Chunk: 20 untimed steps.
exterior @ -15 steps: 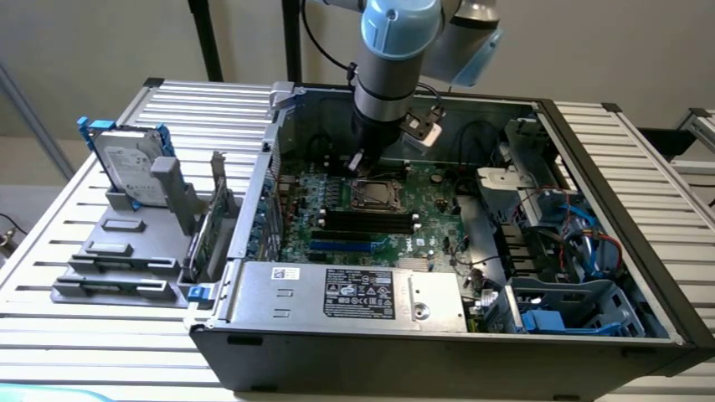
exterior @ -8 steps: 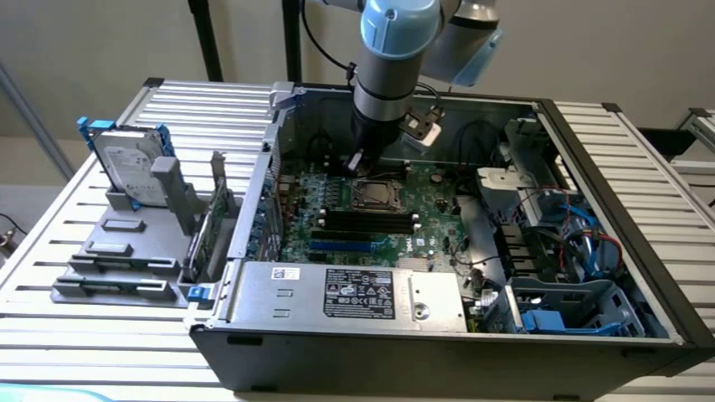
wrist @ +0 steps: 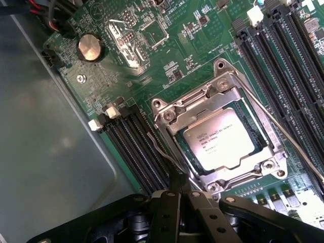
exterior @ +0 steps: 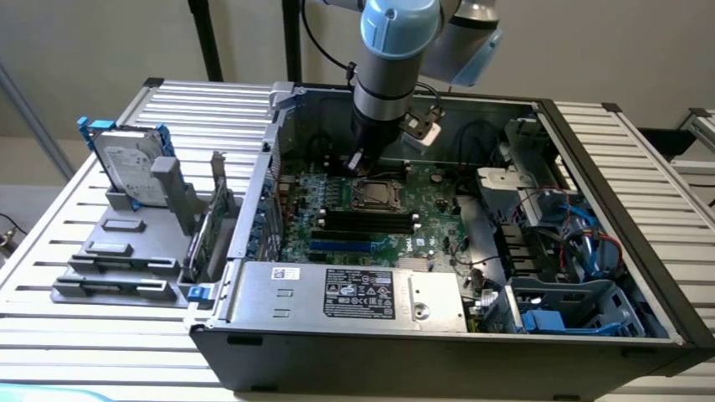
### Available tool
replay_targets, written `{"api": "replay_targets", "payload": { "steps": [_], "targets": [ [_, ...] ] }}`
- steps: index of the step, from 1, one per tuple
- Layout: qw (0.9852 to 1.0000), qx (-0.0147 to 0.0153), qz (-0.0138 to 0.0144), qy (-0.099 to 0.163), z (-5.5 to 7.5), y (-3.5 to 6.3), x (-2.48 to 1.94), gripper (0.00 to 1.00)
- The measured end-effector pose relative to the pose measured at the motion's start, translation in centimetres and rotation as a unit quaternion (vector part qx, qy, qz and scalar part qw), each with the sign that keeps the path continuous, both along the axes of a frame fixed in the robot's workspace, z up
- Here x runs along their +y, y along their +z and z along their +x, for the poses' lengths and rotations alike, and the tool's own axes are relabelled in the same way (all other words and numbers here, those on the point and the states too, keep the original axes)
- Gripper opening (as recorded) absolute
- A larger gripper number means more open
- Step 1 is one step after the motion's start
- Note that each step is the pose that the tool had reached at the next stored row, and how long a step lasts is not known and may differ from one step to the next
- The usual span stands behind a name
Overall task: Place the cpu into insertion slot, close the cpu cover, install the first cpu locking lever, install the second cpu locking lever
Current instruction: 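Install the first cpu locking lever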
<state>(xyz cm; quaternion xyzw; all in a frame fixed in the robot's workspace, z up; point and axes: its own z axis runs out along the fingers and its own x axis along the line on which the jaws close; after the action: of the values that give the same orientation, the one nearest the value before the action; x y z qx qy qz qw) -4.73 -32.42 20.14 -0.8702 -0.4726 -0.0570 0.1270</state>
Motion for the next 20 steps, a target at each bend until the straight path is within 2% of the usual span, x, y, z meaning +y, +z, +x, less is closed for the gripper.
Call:
{"api": "replay_targets", "payload": {
  "steps": [20],
  "targets": [
    [1.0000,-0.0018,0.0000,0.007,0.73,-0.27,0.01,0.11]
  ]
}}
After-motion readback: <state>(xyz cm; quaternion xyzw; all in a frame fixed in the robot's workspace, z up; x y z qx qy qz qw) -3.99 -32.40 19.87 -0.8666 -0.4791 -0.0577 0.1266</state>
